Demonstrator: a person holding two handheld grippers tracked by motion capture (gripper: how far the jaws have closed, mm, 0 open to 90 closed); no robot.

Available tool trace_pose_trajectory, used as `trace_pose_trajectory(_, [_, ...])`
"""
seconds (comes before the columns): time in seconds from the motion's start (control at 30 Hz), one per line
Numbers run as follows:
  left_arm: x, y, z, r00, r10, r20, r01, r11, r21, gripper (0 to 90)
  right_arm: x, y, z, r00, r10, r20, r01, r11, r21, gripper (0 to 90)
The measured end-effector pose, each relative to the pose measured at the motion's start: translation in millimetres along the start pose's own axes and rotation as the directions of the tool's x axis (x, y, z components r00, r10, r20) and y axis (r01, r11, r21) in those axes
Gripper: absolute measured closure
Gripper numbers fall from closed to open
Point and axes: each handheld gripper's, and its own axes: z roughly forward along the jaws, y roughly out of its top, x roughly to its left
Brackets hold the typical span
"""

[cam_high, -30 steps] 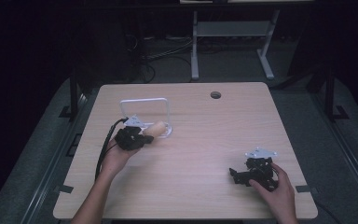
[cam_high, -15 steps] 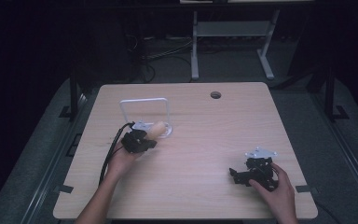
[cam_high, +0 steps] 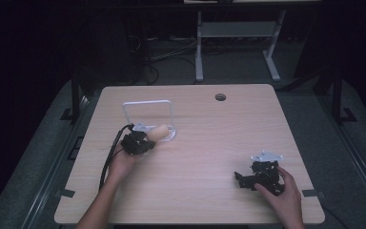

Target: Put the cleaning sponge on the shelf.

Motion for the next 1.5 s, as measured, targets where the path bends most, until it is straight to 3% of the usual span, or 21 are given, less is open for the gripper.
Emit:
trace_pose_trajectory(0.27, [13.0,-4.2,-2.9,0.9989,-0.015,-0.046,0.015,0.9999,0.001,89.3,0.0,0.0,0.0,1.0,0.0,0.0,0.0,1.0,0.0,0.0])
trace_pose_trajectory(0.77, [25.6,-10.2,-4.9,0.9939,-0.06,-0.093,0.059,0.9981,-0.014,89.4,-0.1,0.0,0.0,1.0,-0.002,0.0,0.002,1.0,0.001,0.0])
trace_pose_trajectory(1.13, [26.9,-12.6,-9.9,0.9953,-0.049,-0.083,0.05,0.9988,0.001,88.6,0.0,0.0,0.0,1.0,0.0,0.0,0.0,1.0,0.0,0.0])
trace_pose_trajectory(1.23, [26.8,-14.5,-13.4,0.9948,-0.062,-0.081,0.062,0.9981,-0.005,86.6,0.0,0.0,0.0,1.0,0.0,0.0,0.0,1.0,0.0,0.0])
trace_pose_trajectory(1.5, [22.3,-17.9,-26.3,0.9959,-0.071,-0.056,0.07,0.9974,-0.015,73.1,-0.1,0.0,0.0,1.0,-0.001,0.0,0.001,1.0,0.0,0.0])
